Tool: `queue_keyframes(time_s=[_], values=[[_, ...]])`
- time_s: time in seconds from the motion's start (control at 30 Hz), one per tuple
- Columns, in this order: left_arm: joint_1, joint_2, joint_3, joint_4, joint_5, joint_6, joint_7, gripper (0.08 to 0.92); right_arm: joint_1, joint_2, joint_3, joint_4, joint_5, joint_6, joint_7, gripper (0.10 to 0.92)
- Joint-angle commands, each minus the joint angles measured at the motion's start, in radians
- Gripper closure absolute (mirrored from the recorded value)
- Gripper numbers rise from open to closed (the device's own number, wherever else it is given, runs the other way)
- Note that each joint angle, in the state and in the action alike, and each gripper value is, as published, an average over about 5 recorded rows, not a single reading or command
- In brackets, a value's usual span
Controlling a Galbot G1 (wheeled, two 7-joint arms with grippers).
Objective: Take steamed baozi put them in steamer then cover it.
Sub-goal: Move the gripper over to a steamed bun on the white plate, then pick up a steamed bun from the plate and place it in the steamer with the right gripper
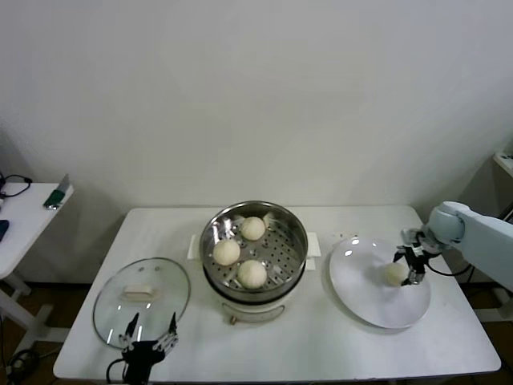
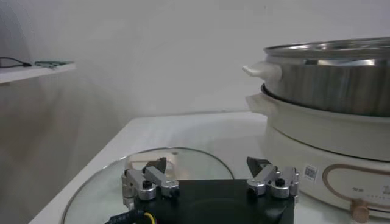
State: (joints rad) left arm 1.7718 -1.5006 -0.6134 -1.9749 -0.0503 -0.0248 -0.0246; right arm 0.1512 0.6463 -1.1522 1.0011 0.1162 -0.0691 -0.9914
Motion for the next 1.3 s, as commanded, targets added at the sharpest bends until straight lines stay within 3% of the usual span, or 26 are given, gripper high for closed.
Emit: queue_keyframes(time_s=[0.03, 0.17, 0.4, 0.7, 0.83, 1.0, 1.3], values=[[0.0, -0.002, 0.0, -0.003, 0.001, 0.0, 0.0, 0.177, 0.0, 0.0, 0.011, 0.003, 0.003, -0.016, 0.005, 0.321], [-0.002, -0.002, 0.0, -0.002, 0.002, 0.001, -0.001, 0.177, 0.115, -0.015, -0.077, 0.04, 0.068, -0.032, 0.001, 0.343], [-0.013, -0.002, 0.009, 0.004, 0.005, 0.003, 0.0, 0.177, 0.545, -0.014, -0.409, 0.201, 0.31, -0.059, -0.011, 0.345], [-0.033, -0.003, 0.029, 0.012, 0.014, 0.01, 0.001, 0.177, 0.991, 0.181, -0.592, 0.447, 0.601, -0.156, 0.0, 0.341], [-0.035, -0.002, 0.028, 0.004, 0.012, 0.012, 0.001, 0.177, 1.015, 0.285, -0.522, 0.528, 0.742, -0.23, 0.064, 0.341], [-0.033, 0.001, 0.026, -0.001, 0.006, 0.011, 0.001, 0.177, 0.93, 0.365, -0.447, 0.614, 0.816, -0.303, 0.153, 0.343], [-0.029, 0.001, 0.015, -0.012, -0.005, 0.012, 0.001, 0.177, 0.681, 0.417, -0.445, 0.601, 0.706, -0.356, 0.23, 0.347]])
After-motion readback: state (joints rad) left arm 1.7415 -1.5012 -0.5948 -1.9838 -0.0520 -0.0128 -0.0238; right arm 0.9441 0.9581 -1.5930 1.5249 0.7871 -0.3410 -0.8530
